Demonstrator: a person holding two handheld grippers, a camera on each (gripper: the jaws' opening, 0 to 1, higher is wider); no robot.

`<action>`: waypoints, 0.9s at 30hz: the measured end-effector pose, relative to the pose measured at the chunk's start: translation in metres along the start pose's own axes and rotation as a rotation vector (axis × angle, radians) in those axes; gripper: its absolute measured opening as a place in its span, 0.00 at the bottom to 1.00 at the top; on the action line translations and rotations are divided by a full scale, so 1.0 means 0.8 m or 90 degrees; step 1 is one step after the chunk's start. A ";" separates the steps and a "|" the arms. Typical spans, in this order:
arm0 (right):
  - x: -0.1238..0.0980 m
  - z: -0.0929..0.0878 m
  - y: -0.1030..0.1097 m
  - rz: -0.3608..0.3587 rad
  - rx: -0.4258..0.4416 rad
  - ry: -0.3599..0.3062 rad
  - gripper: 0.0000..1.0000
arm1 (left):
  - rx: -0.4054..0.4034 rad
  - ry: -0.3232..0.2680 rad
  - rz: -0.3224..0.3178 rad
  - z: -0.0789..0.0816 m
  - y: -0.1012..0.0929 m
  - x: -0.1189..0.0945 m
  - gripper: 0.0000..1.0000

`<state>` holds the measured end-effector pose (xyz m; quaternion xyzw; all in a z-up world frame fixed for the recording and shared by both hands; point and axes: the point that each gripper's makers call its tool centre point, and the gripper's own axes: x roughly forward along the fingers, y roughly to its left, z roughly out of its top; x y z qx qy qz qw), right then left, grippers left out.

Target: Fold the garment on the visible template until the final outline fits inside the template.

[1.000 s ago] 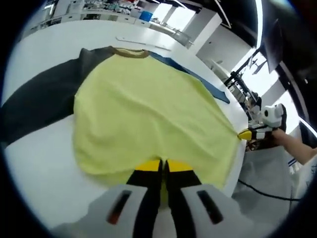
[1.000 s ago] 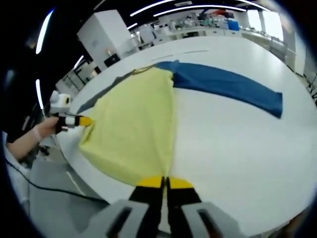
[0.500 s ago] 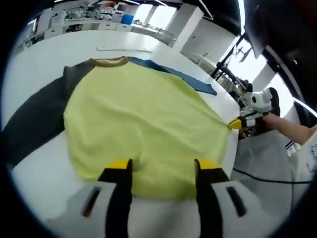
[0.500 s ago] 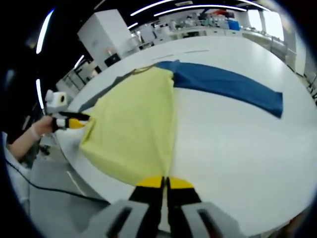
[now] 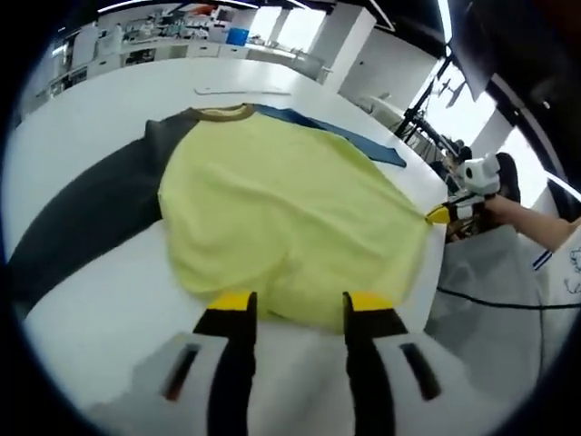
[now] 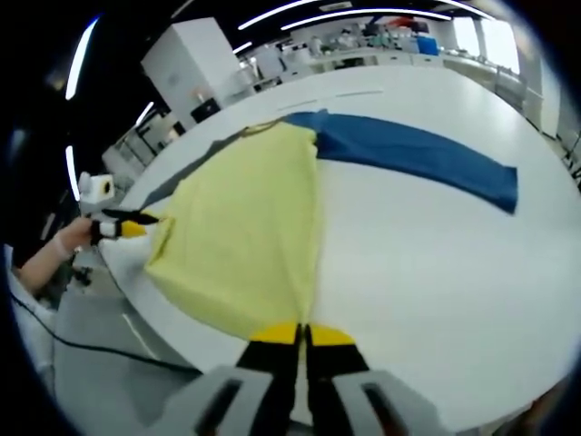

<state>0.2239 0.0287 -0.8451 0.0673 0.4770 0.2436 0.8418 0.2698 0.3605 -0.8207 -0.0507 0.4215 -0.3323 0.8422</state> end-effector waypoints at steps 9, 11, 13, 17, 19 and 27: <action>0.001 -0.001 -0.001 0.000 0.003 0.005 0.00 | -0.006 -0.007 0.017 -0.004 0.006 0.007 0.16; 0.001 -0.001 -0.001 -0.001 0.001 0.005 0.00 | -0.001 -0.001 0.017 -0.004 0.003 0.010 0.15; 0.001 0.000 -0.001 0.000 0.002 0.005 0.00 | 0.002 0.000 0.018 -0.004 0.003 0.012 0.14; 0.001 0.000 -0.002 -0.001 0.003 0.004 0.00 | 0.002 0.003 0.007 -0.005 0.001 0.014 0.12; 0.001 -0.001 -0.003 -0.003 0.004 0.003 0.00 | 0.005 0.005 0.009 -0.007 0.002 0.016 0.12; 0.001 -0.001 -0.003 -0.003 0.005 0.001 0.00 | -0.011 0.000 0.026 -0.009 0.010 0.011 0.00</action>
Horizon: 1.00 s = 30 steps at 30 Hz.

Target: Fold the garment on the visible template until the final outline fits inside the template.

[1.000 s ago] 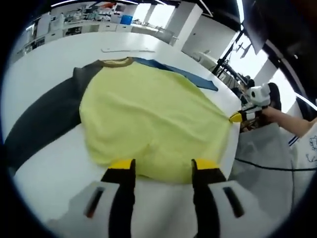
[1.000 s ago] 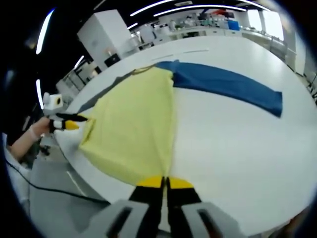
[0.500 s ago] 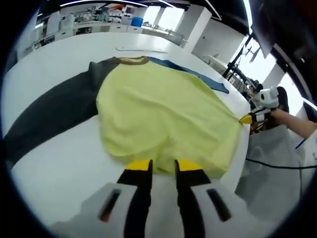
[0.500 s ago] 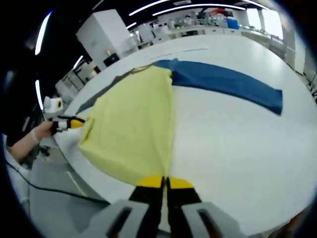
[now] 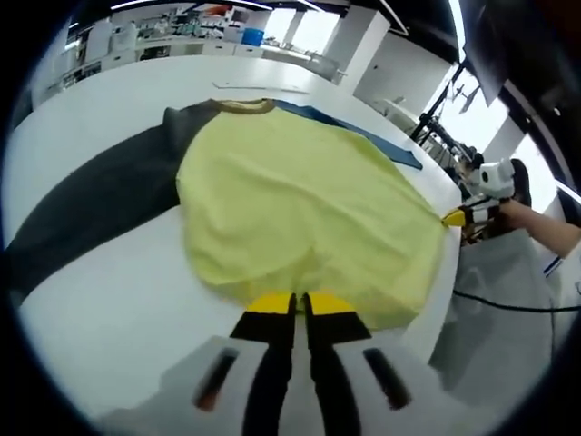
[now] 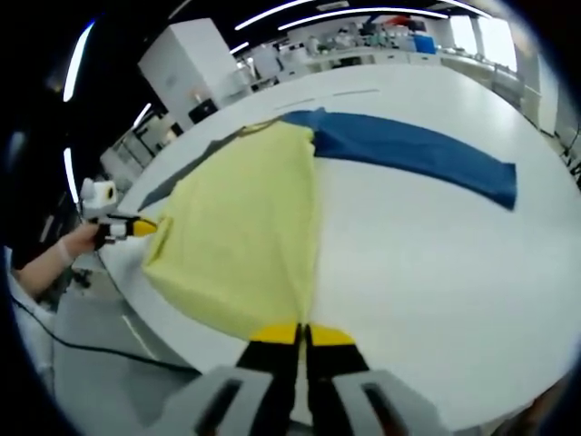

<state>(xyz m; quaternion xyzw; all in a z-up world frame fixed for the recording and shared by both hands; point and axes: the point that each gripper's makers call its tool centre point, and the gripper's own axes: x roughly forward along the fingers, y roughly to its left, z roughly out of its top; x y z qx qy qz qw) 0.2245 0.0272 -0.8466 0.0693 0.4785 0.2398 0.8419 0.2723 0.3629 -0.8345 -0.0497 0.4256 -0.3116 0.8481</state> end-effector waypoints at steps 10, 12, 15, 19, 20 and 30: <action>-0.004 -0.002 0.003 0.007 -0.002 0.001 0.00 | -0.098 -0.017 0.009 -0.019 -0.001 -0.043 0.00; -0.004 -0.004 0.004 0.008 -0.004 0.003 0.00 | -0.117 -0.006 0.011 -0.034 -0.001 -0.054 0.00; -0.005 -0.006 0.005 0.008 -0.006 0.006 0.00 | -0.136 -0.004 0.018 -0.051 0.002 -0.066 0.00; -0.004 -0.010 0.007 0.012 -0.006 0.012 0.00 | -0.180 0.012 0.020 -0.077 0.003 -0.075 0.00; -0.005 -0.012 0.008 0.013 -0.007 0.012 0.00 | -0.192 0.016 0.017 -0.083 0.001 -0.076 0.00; -0.006 -0.012 0.009 0.014 -0.010 0.014 0.00 | -0.256 0.083 0.004 -0.121 -0.014 -0.077 0.00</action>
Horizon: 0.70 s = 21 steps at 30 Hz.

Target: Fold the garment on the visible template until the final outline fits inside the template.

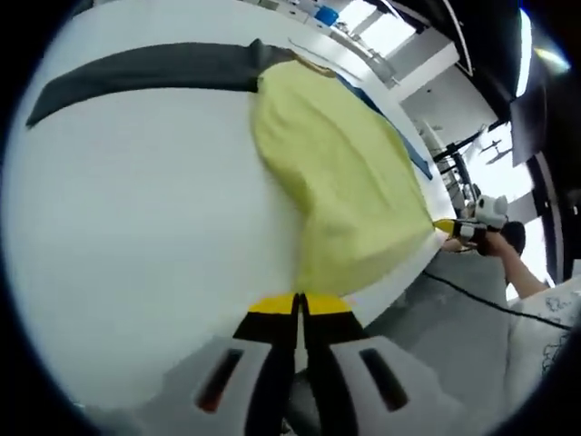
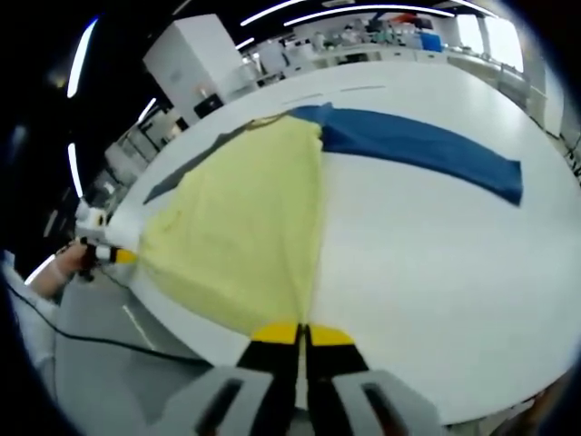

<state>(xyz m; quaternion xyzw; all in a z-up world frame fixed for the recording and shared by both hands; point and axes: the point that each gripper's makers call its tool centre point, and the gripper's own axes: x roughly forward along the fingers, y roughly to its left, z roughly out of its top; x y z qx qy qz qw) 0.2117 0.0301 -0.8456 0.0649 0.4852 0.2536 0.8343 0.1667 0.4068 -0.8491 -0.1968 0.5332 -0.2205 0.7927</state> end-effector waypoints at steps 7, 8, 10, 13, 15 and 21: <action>0.001 0.000 -0.001 0.000 0.008 -0.003 0.00 | -0.004 -0.007 -0.004 0.002 -0.001 -0.001 0.00; 0.001 0.000 0.000 0.000 0.008 -0.003 0.00 | -0.002 -0.006 -0.004 0.002 -0.001 -0.001 0.00; 0.002 0.001 -0.001 0.000 0.005 -0.003 0.00 | 0.001 -0.004 -0.002 0.002 -0.001 -0.001 0.00; 0.002 0.000 -0.003 0.000 0.005 -0.002 0.00 | 0.005 -0.004 0.000 0.002 -0.002 -0.001 0.00; 0.001 -0.001 -0.002 0.000 0.004 -0.001 0.00 | 0.006 -0.001 0.000 -0.001 -0.003 -0.001 0.00; 0.002 -0.003 -0.001 0.000 0.004 0.001 0.00 | 0.014 -0.009 -0.004 -0.001 -0.004 -0.002 0.00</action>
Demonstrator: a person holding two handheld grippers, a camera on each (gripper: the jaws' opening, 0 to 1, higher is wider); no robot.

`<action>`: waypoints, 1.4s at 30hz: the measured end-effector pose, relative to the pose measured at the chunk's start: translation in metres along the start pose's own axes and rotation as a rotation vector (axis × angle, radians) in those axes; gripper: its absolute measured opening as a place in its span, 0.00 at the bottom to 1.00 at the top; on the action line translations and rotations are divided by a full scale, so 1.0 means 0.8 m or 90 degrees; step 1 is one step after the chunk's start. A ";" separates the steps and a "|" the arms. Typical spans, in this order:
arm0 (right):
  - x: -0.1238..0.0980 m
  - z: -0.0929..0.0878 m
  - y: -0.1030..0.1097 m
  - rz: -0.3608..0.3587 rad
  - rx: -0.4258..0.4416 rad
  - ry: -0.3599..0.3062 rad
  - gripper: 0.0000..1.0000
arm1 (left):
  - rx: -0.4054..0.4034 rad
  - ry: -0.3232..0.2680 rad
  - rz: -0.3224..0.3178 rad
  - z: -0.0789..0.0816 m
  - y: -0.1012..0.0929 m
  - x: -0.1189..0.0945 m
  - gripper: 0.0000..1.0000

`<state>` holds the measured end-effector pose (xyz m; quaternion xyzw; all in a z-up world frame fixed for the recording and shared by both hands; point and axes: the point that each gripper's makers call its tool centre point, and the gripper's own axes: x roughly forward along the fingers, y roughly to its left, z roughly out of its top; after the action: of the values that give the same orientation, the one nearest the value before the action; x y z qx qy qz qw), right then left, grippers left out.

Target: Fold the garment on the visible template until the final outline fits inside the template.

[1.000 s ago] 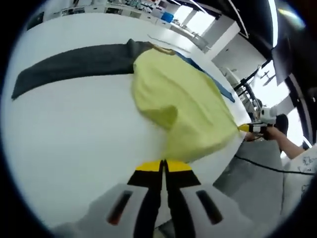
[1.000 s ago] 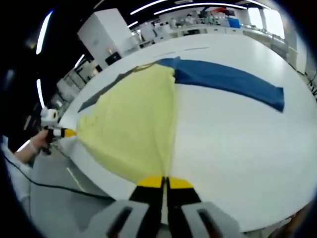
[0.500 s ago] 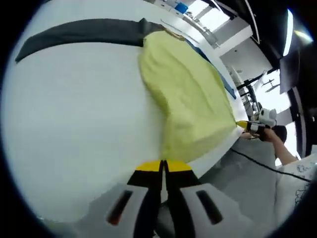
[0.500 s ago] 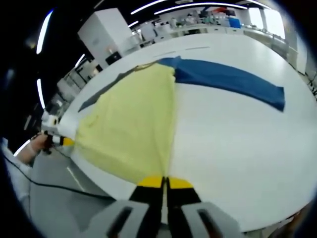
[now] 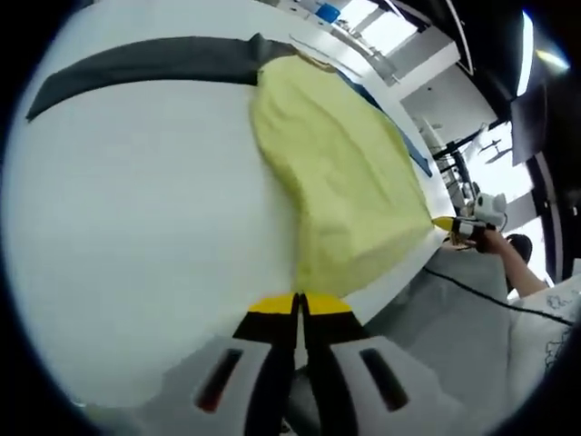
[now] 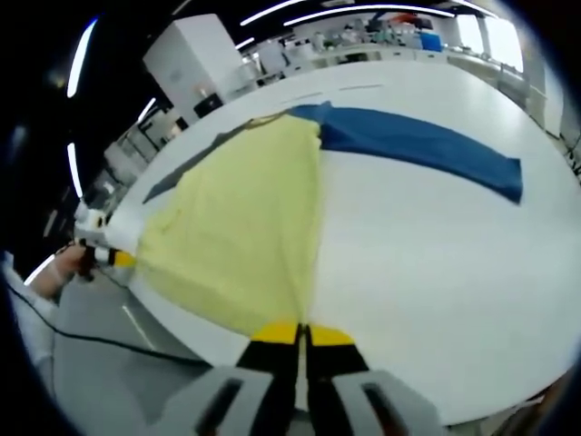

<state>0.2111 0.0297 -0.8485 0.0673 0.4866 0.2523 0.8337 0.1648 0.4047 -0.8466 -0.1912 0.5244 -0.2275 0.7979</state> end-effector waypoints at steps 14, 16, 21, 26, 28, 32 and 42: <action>-0.006 0.000 0.003 0.007 -0.061 -0.011 0.18 | 0.061 -0.103 -0.039 0.020 -0.022 -0.018 0.27; -0.013 -0.001 0.013 0.009 -0.078 -0.017 0.24 | 0.084 -0.125 -0.039 0.025 -0.026 -0.023 0.36; -0.016 0.009 0.005 0.005 -0.129 -0.048 0.58 | 0.164 -0.181 -0.025 0.040 -0.032 -0.030 0.73; -0.025 0.020 0.001 0.006 -0.148 -0.064 0.80 | 0.187 -0.188 -0.024 0.042 -0.048 -0.031 0.99; -0.031 0.032 -0.003 0.005 -0.146 -0.084 0.87 | 0.216 -0.207 -0.024 0.050 -0.059 -0.034 0.99; -0.044 0.051 -0.009 0.003 -0.141 -0.111 1.00 | 0.255 -0.224 -0.015 0.065 -0.073 -0.042 0.99; -0.072 0.082 -0.041 -0.018 -0.139 -0.134 1.00 | 0.251 -0.253 -0.020 0.084 -0.096 -0.043 0.99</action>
<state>0.2552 -0.0178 -0.7815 -0.0041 0.3672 0.2834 0.8859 0.2024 0.3652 -0.7535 -0.0813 0.3005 -0.2954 0.9033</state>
